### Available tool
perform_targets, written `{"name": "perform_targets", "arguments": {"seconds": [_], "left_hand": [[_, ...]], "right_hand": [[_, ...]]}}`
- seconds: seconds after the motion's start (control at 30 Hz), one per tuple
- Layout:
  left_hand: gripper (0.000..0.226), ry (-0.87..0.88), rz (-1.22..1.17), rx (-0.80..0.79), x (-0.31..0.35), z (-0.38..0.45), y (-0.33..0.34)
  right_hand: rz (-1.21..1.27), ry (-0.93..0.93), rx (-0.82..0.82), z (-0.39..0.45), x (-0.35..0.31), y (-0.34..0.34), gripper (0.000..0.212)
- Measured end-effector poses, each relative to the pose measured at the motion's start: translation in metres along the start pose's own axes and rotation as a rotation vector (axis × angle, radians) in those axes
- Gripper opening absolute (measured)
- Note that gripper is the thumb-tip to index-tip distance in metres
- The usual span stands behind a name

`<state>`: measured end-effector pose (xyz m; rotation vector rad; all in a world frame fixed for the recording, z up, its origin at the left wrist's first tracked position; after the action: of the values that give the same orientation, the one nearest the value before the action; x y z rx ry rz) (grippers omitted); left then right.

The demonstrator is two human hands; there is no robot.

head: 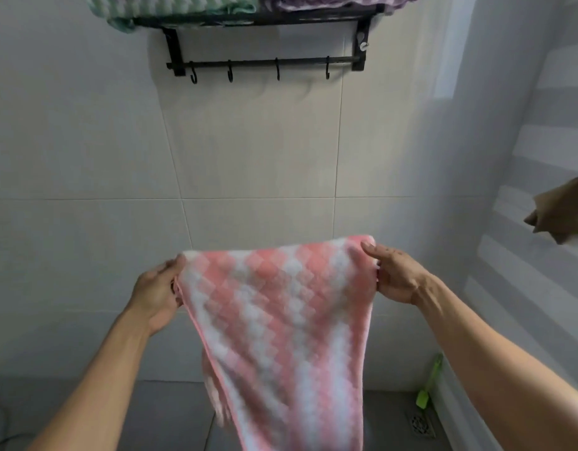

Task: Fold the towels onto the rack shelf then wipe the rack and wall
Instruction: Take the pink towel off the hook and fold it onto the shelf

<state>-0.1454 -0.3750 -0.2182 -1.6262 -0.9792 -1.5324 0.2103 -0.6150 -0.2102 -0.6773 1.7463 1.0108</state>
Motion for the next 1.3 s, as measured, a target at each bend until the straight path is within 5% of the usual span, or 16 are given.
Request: {"name": "perform_targets", "arguments": {"seconds": [0.07, 0.17, 0.27, 0.33, 0.5, 0.63, 0.8, 0.9, 1.3], "left_hand": [[0.03, 0.007, 0.119, -0.114, -0.003, -0.007, 0.006], [0.015, -0.046, 0.183, -0.002, -0.014, -0.011, 0.012], [0.011, -0.011, -0.011, 0.016, -0.001, -0.007, 0.005], [0.014, -0.042, 0.086, -0.021, -0.001, -0.014, 0.008], [0.012, -0.079, -0.018, 0.196, 0.013, -0.011, 0.011], [0.015, -0.076, 0.004, 0.042, 0.024, -0.008, 0.012], [0.059, -0.006, -0.085, 0.279, 0.049, 0.003, 0.017], [0.067, 0.059, 0.01, 0.261, 0.065, 0.009, 0.02], [0.03, 0.106, -0.004, 0.374, 0.101, 0.014, 0.024]], "right_hand": [[-0.131, 0.054, -0.054, -0.006, 0.0, 0.005, 0.062], [-0.145, 0.002, -0.041, -0.008, -0.004, 0.006, 0.069], [-0.008, -0.006, 0.008, -0.011, -0.009, 0.004, 0.044], [-0.091, 0.027, -0.033, -0.016, -0.009, 0.009, 0.037], [0.038, -0.113, 0.1, -0.016, -0.022, 0.015, 0.013], [0.141, -0.142, 0.18, -0.015, -0.035, 0.021, 0.013], [0.038, -0.145, 0.259, -0.017, -0.06, 0.02, 0.02], [-0.109, -0.132, 0.215, -0.02, -0.074, 0.024, 0.022], [-0.078, -0.297, 0.308, -0.012, -0.108, 0.036, 0.018]]}}
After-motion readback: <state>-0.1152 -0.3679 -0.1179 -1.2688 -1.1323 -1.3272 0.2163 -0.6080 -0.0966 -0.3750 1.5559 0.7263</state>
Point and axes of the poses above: each hand's wrist, its own z-axis towards the middle knuckle, its own y-axis out of the palm, x = y × z, the point moved 1 cm from there along z, towards the middle knuckle, and after that the axes turned 13 degrees about z, right-handed, at the moved point
